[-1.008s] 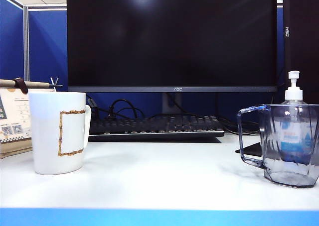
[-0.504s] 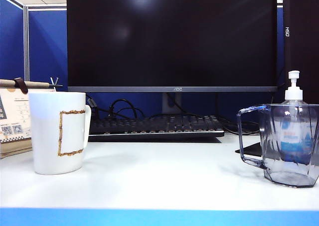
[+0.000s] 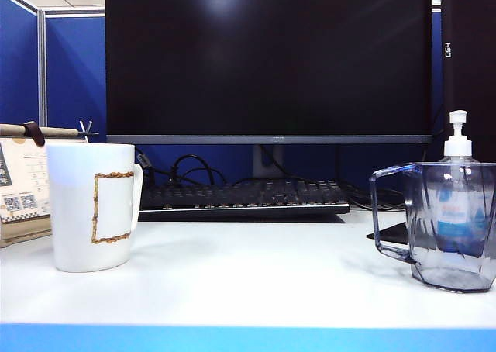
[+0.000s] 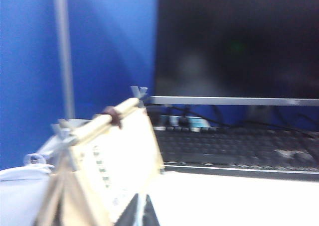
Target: Swap the positions of the transparent plastic cup and the white ceramic cup.
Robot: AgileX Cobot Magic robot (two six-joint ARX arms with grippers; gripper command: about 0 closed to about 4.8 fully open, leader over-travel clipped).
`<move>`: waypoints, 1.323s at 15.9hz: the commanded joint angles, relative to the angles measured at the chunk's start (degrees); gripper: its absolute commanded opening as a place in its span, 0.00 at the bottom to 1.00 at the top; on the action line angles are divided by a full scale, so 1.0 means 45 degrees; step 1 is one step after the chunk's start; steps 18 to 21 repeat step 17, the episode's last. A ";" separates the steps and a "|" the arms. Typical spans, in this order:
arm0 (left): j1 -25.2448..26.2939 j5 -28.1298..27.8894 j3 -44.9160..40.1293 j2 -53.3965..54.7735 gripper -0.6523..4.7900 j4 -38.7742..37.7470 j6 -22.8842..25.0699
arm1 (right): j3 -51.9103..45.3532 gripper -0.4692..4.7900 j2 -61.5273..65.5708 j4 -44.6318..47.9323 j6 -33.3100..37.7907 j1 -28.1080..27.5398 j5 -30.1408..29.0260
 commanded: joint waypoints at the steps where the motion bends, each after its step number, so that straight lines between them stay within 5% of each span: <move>1: 0.1365 -0.0024 0.0019 -0.0010 0.11 0.0068 0.0005 | -0.2681 0.47 -0.0019 0.0253 0.0015 -0.0806 -0.0058; 4: 0.2735 -0.0131 0.0019 -0.0010 0.11 -0.0024 0.0005 | -0.2919 0.47 -0.0024 0.0831 -0.0457 -0.1360 -0.0957; 21: 0.2696 0.0219 0.0019 -0.0010 0.11 -0.0024 0.0005 | -0.2997 0.47 -0.0024 0.0855 -0.0457 -0.1511 -0.1010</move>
